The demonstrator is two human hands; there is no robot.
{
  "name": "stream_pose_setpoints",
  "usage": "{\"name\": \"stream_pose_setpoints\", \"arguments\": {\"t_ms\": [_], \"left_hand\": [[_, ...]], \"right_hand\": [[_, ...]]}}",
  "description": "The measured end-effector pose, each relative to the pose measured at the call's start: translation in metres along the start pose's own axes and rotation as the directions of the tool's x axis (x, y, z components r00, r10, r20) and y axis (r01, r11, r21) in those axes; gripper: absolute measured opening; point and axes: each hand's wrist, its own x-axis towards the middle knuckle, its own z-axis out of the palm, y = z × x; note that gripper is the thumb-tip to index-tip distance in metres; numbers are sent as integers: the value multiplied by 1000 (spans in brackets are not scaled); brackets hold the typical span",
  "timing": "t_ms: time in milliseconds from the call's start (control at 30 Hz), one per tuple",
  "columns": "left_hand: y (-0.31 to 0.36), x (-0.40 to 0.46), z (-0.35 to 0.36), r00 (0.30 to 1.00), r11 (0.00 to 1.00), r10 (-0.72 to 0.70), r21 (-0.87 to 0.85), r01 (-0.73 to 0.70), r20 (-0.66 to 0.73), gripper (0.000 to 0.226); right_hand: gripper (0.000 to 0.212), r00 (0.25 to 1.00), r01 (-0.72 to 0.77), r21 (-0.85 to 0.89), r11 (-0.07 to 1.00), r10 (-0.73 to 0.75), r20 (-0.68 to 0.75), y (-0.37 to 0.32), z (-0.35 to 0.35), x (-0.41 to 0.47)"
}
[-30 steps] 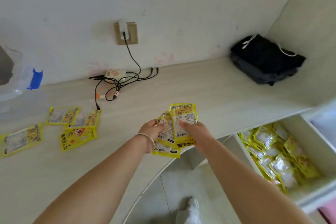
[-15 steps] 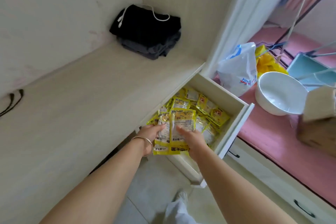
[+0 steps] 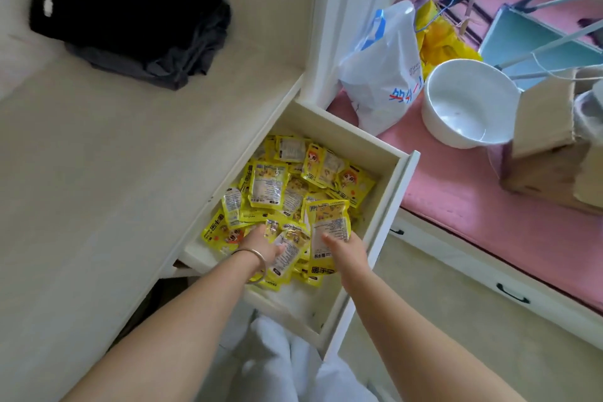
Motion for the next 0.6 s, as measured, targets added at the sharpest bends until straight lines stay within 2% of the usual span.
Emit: {"name": "stream_pose_setpoints", "arguments": {"t_ms": [167, 300, 467, 600], "left_hand": [[2, 25, 24, 991, 961, -6, 274, -31, 136, 75], [-7, 41, 35, 966, 875, 15, 465, -137, 257, 68], [-27, 50, 40, 935, 808, 19, 545, -223, 355, 69], [-35, 56, 34, 956, 814, 59, 541, -213, 288, 64]], "right_hand": [[16, 996, -86, -113, 990, 85, -13, 5, 2, 18], [23, 989, -149, -124, 981, 147, -25, 11, 12, 31], [33, 974, -227, -257, 939, 225, -41, 19, 18, 50], [39, 967, -239, -390, 889, 254, -13, 22, 24, 52]]}}
